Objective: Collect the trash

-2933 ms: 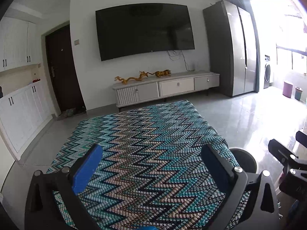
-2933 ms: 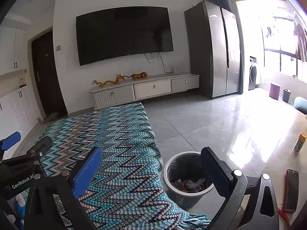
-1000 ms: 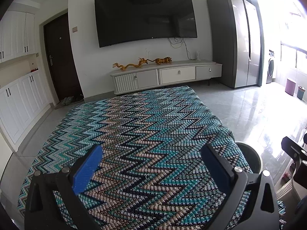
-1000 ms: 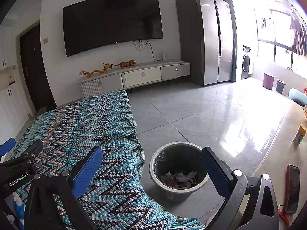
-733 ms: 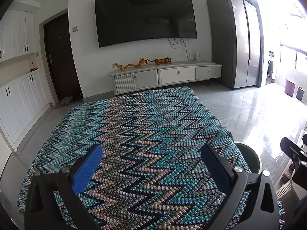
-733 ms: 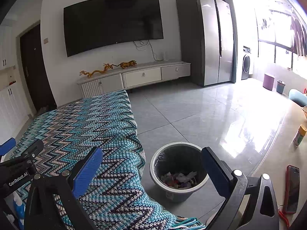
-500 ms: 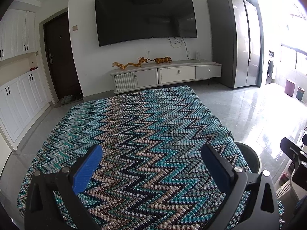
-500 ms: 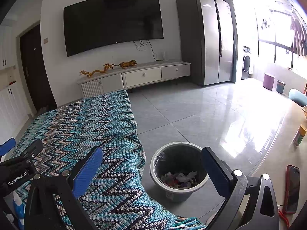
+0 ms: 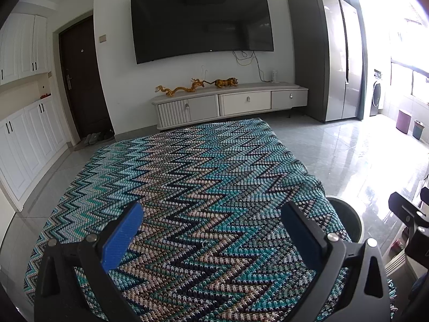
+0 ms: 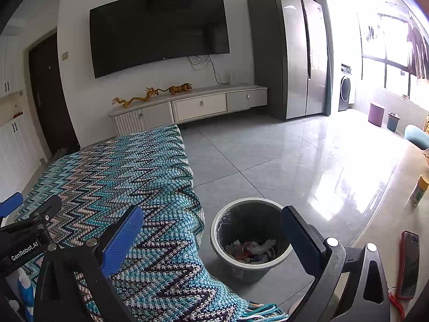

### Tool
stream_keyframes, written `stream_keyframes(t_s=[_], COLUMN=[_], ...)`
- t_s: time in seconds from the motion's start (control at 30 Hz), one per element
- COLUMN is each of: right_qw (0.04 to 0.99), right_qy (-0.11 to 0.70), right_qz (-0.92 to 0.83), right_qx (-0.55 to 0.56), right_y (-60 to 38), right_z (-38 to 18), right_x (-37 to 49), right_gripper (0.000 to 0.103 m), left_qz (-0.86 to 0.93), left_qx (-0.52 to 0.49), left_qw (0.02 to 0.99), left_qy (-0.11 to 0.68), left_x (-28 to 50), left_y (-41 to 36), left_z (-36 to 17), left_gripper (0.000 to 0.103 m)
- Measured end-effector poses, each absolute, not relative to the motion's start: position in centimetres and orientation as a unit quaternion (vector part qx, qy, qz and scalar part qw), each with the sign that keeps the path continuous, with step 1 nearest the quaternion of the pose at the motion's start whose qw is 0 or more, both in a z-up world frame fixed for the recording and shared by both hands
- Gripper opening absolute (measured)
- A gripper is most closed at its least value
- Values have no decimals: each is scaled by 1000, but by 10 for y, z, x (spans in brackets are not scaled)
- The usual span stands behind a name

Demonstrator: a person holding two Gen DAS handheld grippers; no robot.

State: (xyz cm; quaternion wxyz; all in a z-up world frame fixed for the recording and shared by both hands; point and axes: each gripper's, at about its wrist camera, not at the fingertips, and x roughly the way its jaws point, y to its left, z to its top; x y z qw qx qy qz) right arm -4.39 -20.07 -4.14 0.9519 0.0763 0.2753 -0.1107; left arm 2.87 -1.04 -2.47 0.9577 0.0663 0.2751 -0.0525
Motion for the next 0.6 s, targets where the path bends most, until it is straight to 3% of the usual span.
stream_keyframes(t_s=[0.6], right_qw=[952], right_qy=[276], right_qz=[-110], right_qx=[77], right_y=[-201], right_z=[-41], right_x=[-44], right_gripper=[103], left_qz=[-54], left_qx=[64], left_qw=[955], left_qy=[286], left_x=[31], left_y=[-8], left_z=[-27], left_gripper=[103])
